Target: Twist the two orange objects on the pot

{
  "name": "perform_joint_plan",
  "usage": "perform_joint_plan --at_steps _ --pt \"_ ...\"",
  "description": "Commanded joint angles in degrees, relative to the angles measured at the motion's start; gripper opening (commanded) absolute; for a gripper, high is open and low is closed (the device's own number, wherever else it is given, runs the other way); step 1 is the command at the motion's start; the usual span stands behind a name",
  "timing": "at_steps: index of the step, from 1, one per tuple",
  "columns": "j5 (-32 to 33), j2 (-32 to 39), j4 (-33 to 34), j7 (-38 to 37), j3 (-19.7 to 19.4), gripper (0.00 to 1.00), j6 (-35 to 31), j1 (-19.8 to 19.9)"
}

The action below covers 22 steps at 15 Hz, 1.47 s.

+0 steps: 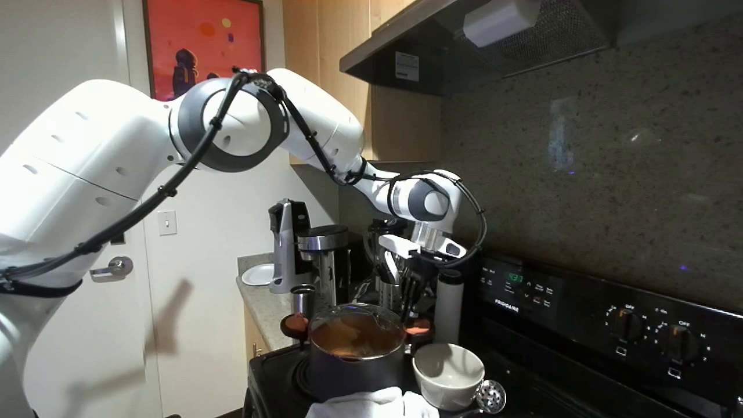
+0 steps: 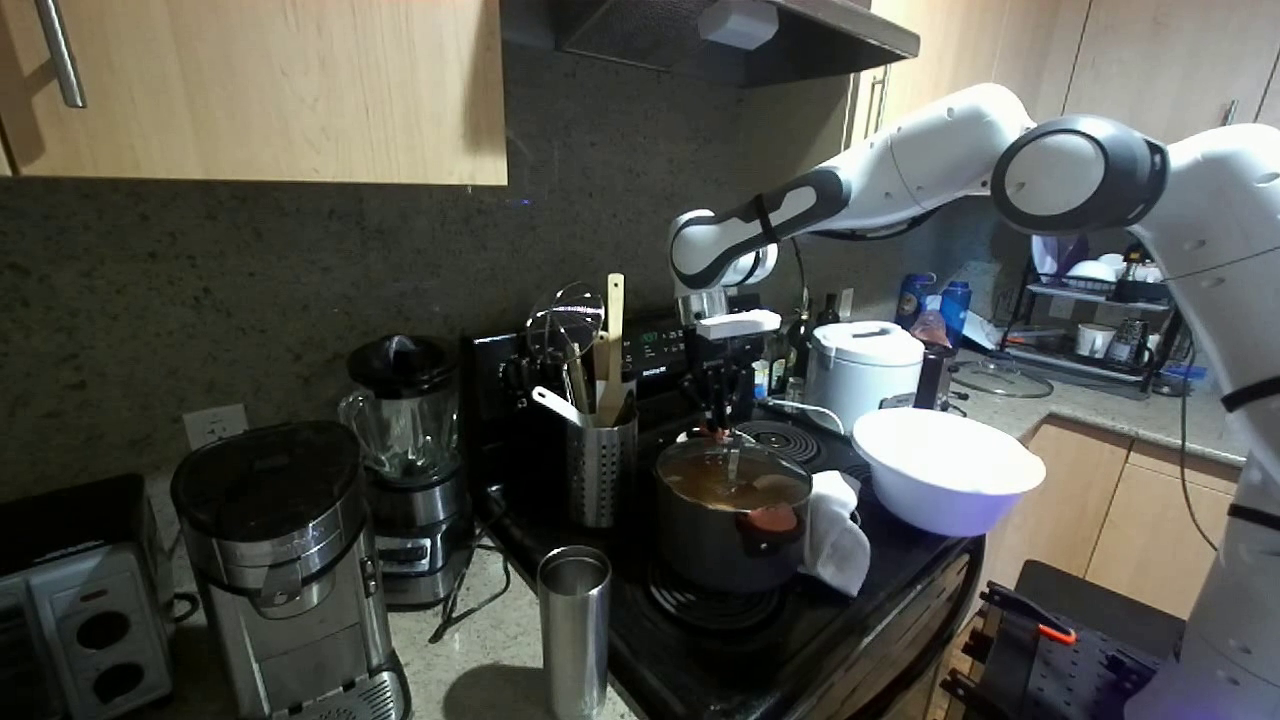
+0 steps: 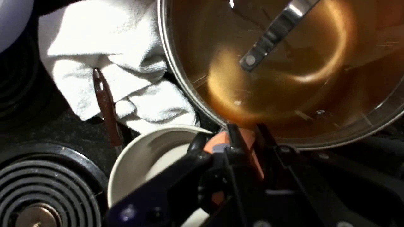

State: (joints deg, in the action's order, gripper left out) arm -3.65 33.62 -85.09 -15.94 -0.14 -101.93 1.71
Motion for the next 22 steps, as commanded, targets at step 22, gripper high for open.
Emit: perform_joint_plan --at_steps 22 --pt "-1.84 -4.23 -6.8 -38.8 -3.35 0.08 -7.47 -6.13"
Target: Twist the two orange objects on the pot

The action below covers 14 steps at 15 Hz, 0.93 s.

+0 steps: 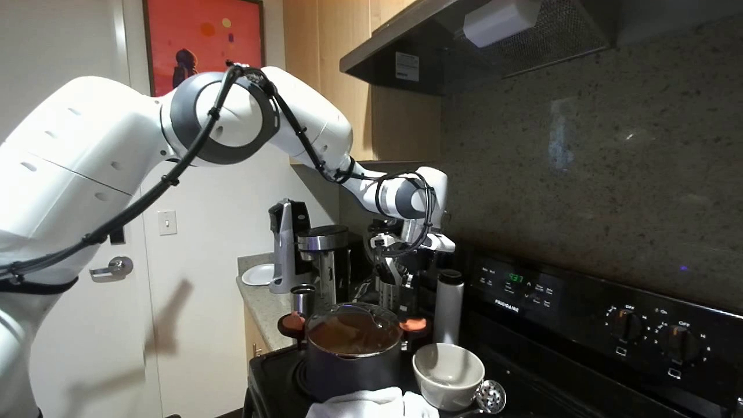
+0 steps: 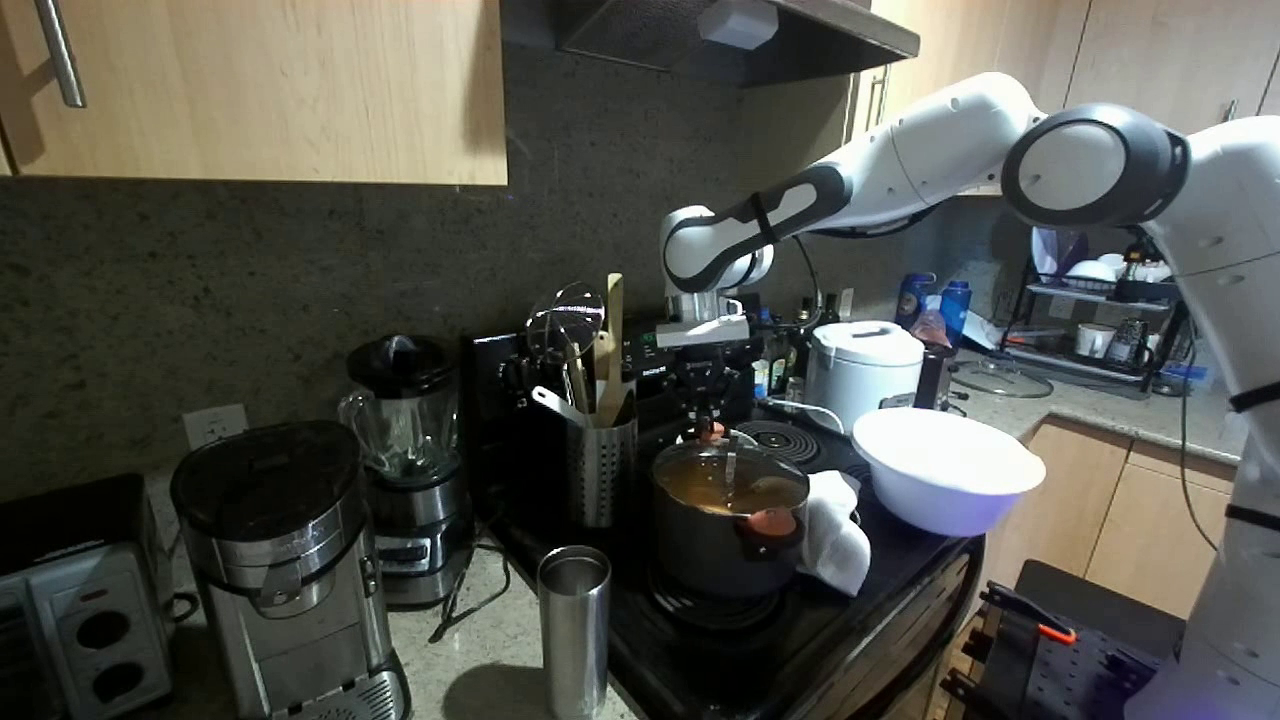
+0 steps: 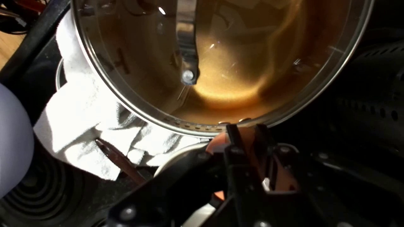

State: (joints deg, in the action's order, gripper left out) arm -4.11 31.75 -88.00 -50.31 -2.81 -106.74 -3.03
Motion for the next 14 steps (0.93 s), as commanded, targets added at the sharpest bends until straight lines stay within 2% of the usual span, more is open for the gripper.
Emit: perform_joint_plan --at_steps 1,14 --pt "-1.34 -2.5 -4.25 -5.88 -0.72 0.08 -3.19 -1.44" --pt "-0.99 -4.13 -7.87 -20.59 -0.41 0.09 -8.7 -1.87"
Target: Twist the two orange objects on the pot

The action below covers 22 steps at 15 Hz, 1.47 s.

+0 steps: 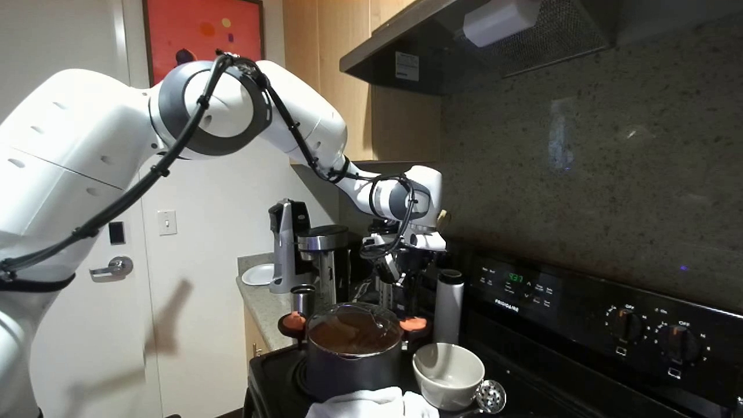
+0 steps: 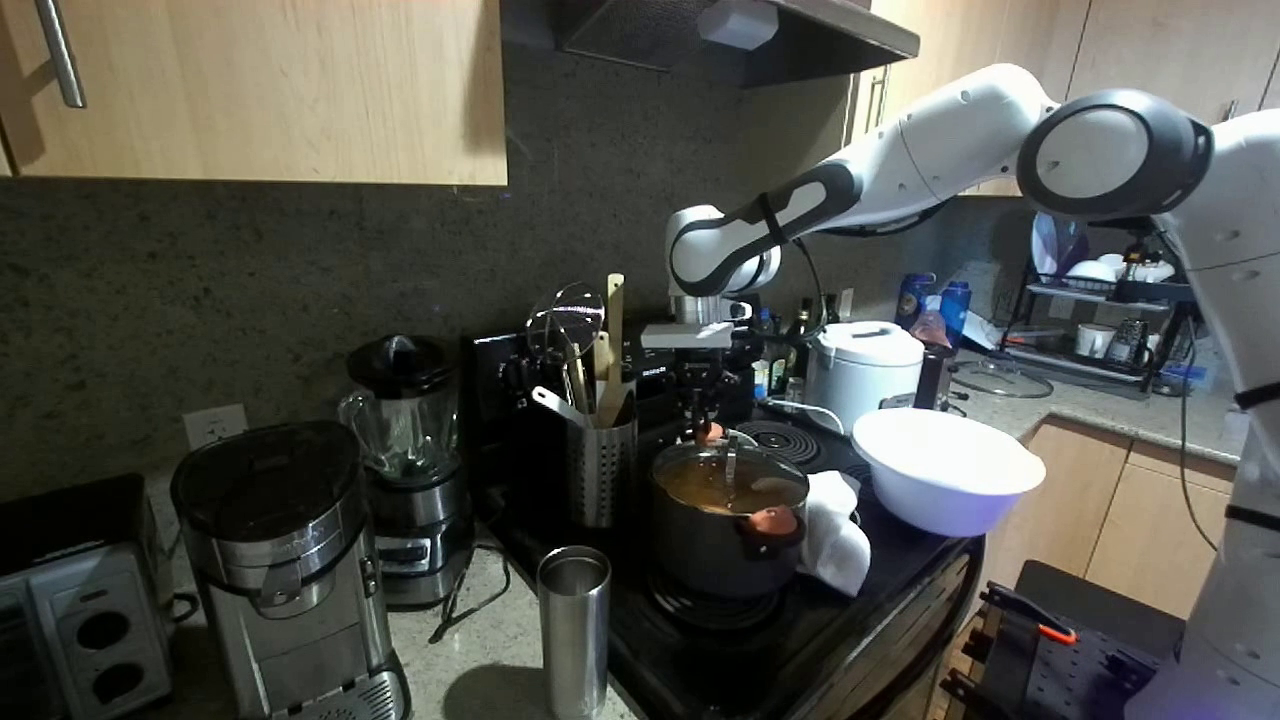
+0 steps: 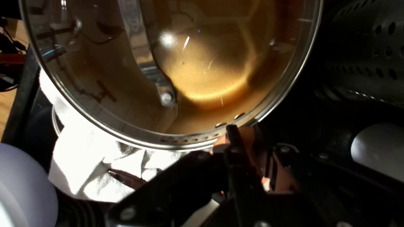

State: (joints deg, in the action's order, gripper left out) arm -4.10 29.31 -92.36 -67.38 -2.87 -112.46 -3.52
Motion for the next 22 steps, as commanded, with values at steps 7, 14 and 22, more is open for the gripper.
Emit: perform_joint_plan --at_steps 7,14,22 --pt "-0.84 -3.26 -4.9 -3.03 0.12 0.56 -3.43 -1.23" --pt "-0.35 -6.68 -5.73 -1.91 0.35 1.0 -2.68 -1.97" --pt "-1.06 -17.04 -10.56 11.65 3.78 1.0 10.09 -1.79"
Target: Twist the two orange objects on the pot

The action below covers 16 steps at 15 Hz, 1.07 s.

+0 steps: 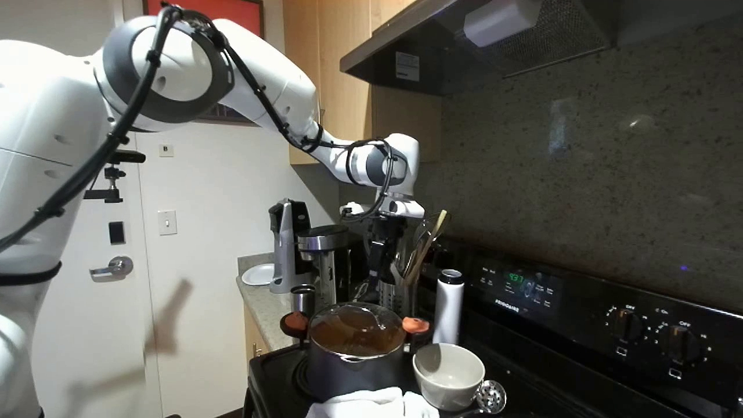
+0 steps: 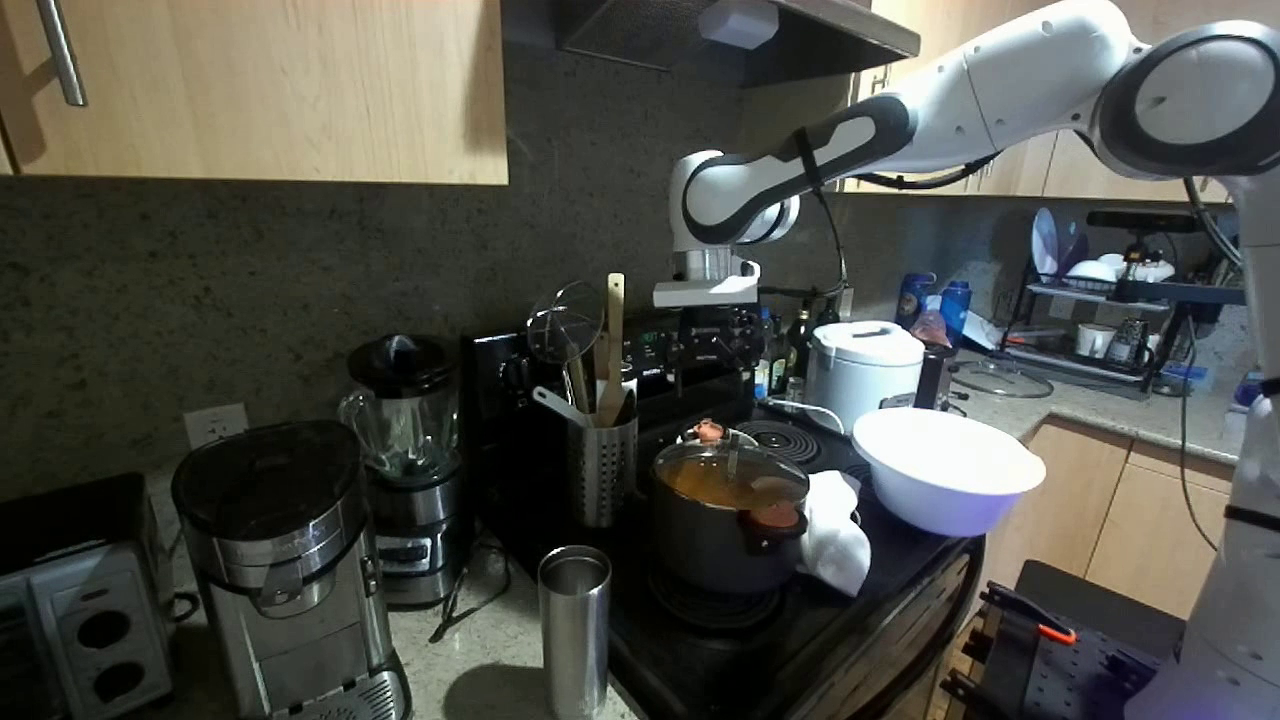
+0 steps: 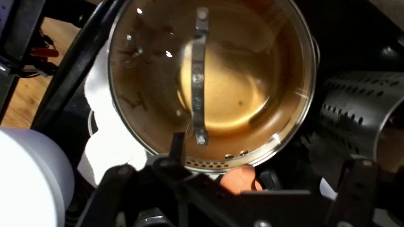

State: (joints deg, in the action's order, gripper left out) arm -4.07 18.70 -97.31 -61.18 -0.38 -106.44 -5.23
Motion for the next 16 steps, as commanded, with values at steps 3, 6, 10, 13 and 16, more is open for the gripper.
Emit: perform_joint_plan --at_steps 3,6,10,13,16 --pt "-1.38 -11.86 -10.74 9.74 2.81 1.0 8.39 -0.59" --pt "-2.32 -16.75 -15.75 16.7 4.26 1.0 10.12 -0.76" --pt "-4.04 -20.95 -20.65 28.86 5.58 1.0 11.66 -0.93" --pt "-4.33 -22.12 -22.58 37.7 6.04 1.0 12.91 -1.07" --pt "-4.02 -22.16 -23.55 43.08 6.4 1.0 14.39 -1.35"
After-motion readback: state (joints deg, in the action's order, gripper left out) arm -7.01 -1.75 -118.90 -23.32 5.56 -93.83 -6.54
